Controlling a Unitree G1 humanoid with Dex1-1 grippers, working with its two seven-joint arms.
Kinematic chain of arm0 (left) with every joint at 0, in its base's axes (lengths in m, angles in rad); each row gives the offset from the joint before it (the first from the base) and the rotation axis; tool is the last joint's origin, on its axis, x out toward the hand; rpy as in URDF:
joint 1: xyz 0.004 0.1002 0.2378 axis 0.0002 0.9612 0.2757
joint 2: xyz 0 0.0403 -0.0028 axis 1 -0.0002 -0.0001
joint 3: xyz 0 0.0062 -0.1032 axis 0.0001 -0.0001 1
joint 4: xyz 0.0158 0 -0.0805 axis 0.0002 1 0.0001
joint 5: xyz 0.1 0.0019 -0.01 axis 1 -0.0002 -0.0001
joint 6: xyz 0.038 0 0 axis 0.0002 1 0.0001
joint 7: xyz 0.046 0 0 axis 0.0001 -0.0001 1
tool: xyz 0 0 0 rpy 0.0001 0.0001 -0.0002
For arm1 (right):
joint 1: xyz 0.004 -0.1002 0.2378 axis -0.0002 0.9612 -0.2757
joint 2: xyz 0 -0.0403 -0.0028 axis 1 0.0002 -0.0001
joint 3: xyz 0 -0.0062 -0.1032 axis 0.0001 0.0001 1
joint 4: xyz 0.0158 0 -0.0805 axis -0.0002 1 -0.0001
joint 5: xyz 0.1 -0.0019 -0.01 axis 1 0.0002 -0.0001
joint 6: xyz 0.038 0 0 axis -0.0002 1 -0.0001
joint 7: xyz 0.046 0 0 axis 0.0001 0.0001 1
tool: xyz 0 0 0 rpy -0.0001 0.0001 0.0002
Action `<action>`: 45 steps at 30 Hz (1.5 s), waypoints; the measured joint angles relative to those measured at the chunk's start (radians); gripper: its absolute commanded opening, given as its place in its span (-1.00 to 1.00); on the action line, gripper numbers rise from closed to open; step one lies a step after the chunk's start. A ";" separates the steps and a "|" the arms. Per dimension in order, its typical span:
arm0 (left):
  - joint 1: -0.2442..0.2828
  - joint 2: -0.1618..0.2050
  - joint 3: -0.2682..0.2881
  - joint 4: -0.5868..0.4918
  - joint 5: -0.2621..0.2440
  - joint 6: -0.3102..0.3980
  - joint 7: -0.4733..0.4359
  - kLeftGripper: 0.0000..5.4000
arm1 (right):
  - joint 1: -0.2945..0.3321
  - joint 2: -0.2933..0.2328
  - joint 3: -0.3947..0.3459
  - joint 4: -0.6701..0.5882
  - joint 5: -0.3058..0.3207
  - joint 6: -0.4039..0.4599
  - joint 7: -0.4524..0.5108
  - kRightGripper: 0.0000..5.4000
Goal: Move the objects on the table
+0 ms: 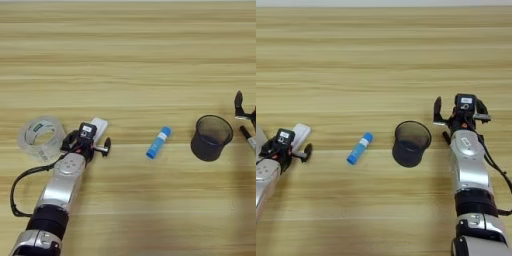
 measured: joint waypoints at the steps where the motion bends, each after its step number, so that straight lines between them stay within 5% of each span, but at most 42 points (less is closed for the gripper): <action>1: -0.001 0.000 0.002 0.004 0.001 -0.004 0.000 0.99 | 0.000 0.000 0.000 0.000 0.000 0.000 0.000 1.00; 17: -0.038 -0.004 0.004 0.079 0.008 -0.057 0.003 0.99 | 0.000 0.000 0.000 0.000 0.000 0.000 0.001 1.00; 41: -0.160 -0.037 0.032 0.290 -0.016 -0.126 0.009 0.99 | -0.003 0.000 0.000 0.007 0.000 0.000 0.006 1.00; 45: -0.173 -0.055 0.076 0.291 -0.073 -0.095 -0.032 0.99 | -0.003 0.000 0.000 0.007 0.000 0.000 0.006 1.00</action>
